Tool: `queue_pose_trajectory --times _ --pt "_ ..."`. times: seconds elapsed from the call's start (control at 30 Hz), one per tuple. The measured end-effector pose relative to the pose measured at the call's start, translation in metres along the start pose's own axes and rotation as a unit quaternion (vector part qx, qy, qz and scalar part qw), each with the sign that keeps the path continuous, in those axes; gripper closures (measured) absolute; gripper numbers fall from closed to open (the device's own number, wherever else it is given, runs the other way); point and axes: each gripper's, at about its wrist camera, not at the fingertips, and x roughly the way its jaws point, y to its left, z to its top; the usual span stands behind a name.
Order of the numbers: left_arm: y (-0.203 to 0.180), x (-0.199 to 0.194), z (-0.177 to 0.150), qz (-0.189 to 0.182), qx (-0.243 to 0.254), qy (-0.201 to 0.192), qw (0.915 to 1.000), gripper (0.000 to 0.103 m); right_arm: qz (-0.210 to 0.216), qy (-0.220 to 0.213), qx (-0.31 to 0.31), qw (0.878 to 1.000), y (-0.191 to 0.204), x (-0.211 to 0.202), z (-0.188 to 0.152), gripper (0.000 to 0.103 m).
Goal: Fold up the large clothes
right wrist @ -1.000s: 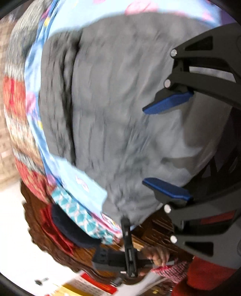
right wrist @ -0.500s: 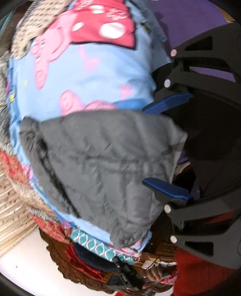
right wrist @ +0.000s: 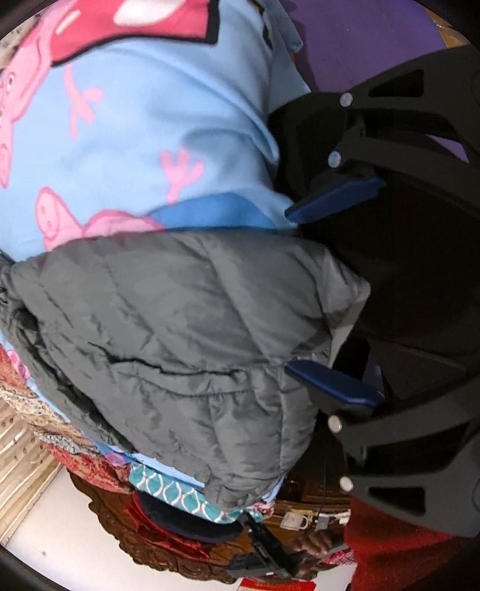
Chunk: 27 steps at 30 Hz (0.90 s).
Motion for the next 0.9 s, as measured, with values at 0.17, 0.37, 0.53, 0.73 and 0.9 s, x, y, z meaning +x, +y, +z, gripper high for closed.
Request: queue_pose_trajectory --times 0.17,0.37,0.53,0.73,0.9 --pt "-0.003 0.025 -0.002 -0.008 0.045 0.019 0.9988 0.071 0.015 0.023 -0.014 1.000 0.011 0.012 0.000 0.029" --pt "0.005 0.047 -0.002 -0.025 0.052 0.046 0.9973 0.068 0.009 0.023 -0.031 0.999 0.023 0.016 0.002 0.029" --pt "0.031 0.036 -0.004 -0.018 0.023 0.032 0.9991 0.067 -0.002 0.028 -0.026 0.999 0.024 0.018 0.003 0.029" --pt "0.023 0.045 -0.005 -0.048 0.040 0.052 0.9967 0.062 -0.011 0.037 -0.027 0.999 0.026 0.024 0.009 0.029" --pt "0.007 0.050 -0.011 -0.077 0.078 0.062 0.9920 0.059 -0.017 0.036 -0.028 0.999 0.032 0.025 0.008 0.029"
